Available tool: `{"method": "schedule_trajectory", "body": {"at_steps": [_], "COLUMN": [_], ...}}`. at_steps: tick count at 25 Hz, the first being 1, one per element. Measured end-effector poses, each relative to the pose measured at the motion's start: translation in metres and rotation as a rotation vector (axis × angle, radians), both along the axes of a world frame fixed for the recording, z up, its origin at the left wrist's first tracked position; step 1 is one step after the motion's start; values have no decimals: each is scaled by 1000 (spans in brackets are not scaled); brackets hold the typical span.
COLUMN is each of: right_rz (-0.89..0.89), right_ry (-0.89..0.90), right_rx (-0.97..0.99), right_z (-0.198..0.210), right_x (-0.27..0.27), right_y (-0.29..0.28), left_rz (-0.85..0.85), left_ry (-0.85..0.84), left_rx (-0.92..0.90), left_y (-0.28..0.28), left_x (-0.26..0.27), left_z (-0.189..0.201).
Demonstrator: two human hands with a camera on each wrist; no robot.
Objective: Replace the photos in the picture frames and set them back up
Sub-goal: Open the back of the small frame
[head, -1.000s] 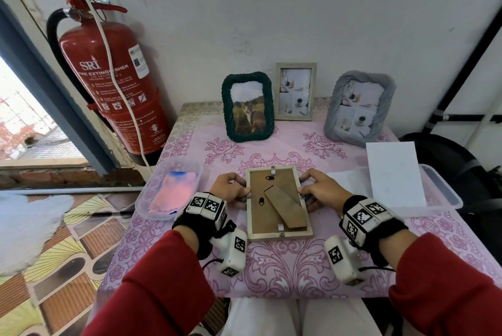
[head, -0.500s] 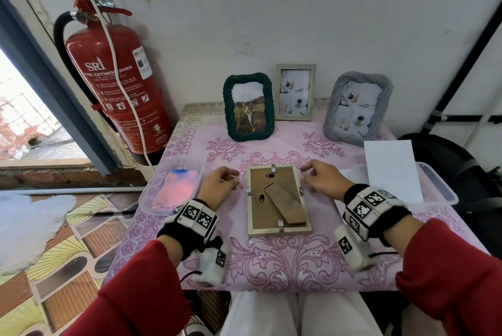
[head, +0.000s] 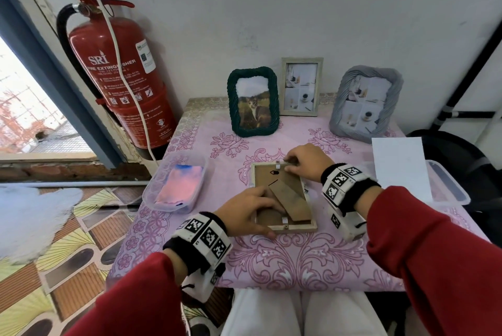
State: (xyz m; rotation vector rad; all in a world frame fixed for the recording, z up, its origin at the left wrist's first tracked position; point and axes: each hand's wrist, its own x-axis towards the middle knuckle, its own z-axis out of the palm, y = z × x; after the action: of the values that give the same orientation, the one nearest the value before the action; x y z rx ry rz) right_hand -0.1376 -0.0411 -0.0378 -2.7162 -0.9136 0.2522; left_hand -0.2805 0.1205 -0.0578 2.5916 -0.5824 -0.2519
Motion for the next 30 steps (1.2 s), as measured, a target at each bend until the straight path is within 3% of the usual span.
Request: {"method": "schedule_trajectory", "body": {"at_steps": [4,17,30], "right_rz": [-49,-146,-80], "right_ry": [-11,-87,65], "right_rx": [-11,-102,3], "right_z": [7,6,8], "right_x": [9,13,20], "right_y": [11,33,21], "left_rz": [-17,-24,98], "left_ry": [-6,4,15], "left_rx": [71,21,-32], "left_y": [-1,-1,-2], "left_x": [-3,-2,-6], "left_z": [-6,-8,-5]}}
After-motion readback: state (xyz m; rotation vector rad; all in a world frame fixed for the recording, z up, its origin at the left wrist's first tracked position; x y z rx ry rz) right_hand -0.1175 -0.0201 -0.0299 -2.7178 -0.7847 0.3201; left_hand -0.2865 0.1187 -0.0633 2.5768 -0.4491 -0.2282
